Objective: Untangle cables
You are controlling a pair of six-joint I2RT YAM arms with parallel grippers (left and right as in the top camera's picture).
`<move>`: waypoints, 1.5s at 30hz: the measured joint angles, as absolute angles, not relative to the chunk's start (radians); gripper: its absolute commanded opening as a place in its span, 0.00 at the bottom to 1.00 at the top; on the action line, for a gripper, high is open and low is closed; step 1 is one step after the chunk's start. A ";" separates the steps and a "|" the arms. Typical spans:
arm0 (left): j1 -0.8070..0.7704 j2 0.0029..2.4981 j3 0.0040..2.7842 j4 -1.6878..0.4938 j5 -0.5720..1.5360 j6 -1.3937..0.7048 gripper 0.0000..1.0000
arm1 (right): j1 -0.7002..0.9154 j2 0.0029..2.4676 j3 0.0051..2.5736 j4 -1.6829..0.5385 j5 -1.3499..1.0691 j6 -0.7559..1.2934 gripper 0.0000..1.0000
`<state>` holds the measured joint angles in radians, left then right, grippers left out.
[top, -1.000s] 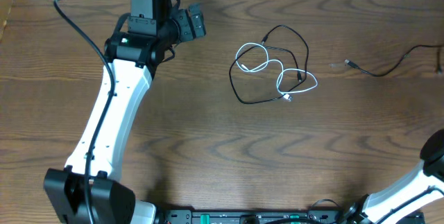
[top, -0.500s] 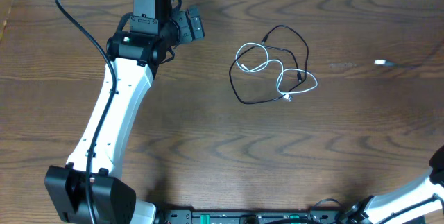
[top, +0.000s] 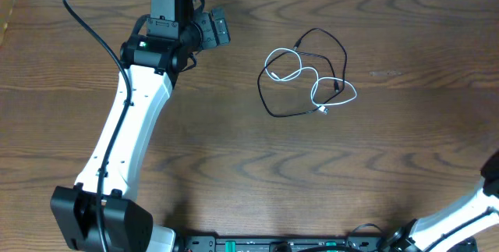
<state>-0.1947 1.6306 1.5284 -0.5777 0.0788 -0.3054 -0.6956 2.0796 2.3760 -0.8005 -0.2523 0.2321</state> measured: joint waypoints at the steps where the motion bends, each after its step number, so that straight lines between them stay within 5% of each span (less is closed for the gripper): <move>1: -0.195 1.631 1.528 -0.577 0.079 -0.305 1.00 | -0.679 2.104 2.376 -0.801 -0.253 0.229 0.01; 4: -0.195 1.631 1.528 -0.579 0.079 -0.305 1.00 | -0.622 2.181 2.376 -0.802 -0.253 0.213 0.02; 5: -0.195 1.631 1.528 -0.578 0.079 -0.305 0.99 | -0.607 2.200 2.375 -0.803 -0.253 0.208 0.09; 6: -0.195 1.631 1.528 -0.578 0.079 -0.305 0.99 | -0.585 2.224 2.374 -0.804 -0.247 0.202 0.24; 9: -0.195 1.631 1.528 -0.579 0.079 -0.305 0.98 | -0.542 2.264 2.372 -0.810 -0.228 0.192 0.93; 10: -0.195 1.631 1.528 -0.580 0.079 -0.305 0.98 | -0.529 2.272 2.372 -0.816 -0.224 0.190 0.99; 25: -0.195 1.631 1.528 -0.625 0.079 -0.305 0.98 | -0.546 2.238 2.372 -1.071 -0.188 0.171 0.99; 45: -0.199 1.631 1.528 -0.629 0.315 -0.097 0.98 | -0.456 1.842 2.373 -1.507 -0.475 -0.066 0.99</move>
<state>-0.1986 1.6306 1.5284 -0.6292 0.3145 -0.0967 -0.4561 1.8423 2.3734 -1.5066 -0.4751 -0.0662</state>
